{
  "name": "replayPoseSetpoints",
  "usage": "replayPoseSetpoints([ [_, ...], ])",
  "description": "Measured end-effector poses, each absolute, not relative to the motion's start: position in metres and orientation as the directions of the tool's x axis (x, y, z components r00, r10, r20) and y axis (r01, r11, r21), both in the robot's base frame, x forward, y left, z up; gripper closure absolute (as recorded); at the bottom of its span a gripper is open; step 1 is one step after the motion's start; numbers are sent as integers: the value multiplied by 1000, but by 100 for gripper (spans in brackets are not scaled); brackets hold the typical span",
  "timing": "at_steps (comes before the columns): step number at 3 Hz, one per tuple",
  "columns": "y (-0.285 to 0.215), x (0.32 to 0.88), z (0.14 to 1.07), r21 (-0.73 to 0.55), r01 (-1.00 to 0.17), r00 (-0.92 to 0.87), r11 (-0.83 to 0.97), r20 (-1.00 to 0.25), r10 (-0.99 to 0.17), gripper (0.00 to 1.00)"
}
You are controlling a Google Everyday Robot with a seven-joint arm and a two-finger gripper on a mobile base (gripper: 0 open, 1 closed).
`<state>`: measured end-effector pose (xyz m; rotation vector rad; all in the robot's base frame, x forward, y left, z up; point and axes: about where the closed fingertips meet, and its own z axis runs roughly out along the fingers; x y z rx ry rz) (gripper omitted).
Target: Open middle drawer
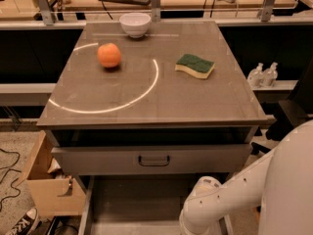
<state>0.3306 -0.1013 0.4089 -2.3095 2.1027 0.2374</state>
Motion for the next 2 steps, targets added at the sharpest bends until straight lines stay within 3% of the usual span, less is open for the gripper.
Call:
replayPoseSetpoints([
  [2,-102,329,408,98,-990,88,-99,-117,-989,15],
])
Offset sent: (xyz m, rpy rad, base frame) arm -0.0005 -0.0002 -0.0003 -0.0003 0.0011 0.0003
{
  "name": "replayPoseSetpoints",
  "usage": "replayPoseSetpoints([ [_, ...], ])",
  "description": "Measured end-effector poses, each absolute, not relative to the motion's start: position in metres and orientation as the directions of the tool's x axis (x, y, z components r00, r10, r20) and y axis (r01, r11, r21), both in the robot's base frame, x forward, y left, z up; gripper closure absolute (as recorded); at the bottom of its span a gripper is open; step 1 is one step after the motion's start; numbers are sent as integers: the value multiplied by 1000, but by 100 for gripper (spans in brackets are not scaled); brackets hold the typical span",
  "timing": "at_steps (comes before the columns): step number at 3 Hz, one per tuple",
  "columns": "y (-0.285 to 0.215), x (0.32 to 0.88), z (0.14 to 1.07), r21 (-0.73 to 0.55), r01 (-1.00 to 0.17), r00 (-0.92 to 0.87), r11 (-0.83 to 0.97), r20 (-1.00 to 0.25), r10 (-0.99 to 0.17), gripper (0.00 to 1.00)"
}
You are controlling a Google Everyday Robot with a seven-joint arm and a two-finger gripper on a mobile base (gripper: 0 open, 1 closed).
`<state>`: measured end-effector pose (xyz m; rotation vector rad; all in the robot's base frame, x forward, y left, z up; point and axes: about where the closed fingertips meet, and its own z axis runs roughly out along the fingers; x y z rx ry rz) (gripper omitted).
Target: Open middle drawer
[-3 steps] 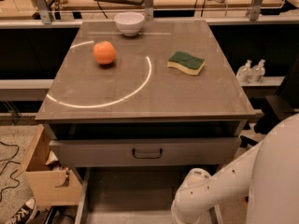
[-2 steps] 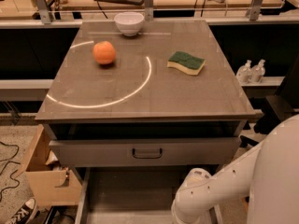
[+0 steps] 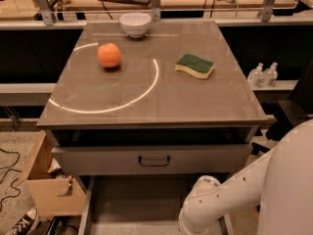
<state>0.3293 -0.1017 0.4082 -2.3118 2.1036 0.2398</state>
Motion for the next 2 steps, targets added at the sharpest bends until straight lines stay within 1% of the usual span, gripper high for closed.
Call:
replayPoseSetpoints([
  [1,-102,329,408,99,-990,88,-100,-117,-989,0],
  [2,-102,329,408,99,-990,88,-100,-117,-989,0],
])
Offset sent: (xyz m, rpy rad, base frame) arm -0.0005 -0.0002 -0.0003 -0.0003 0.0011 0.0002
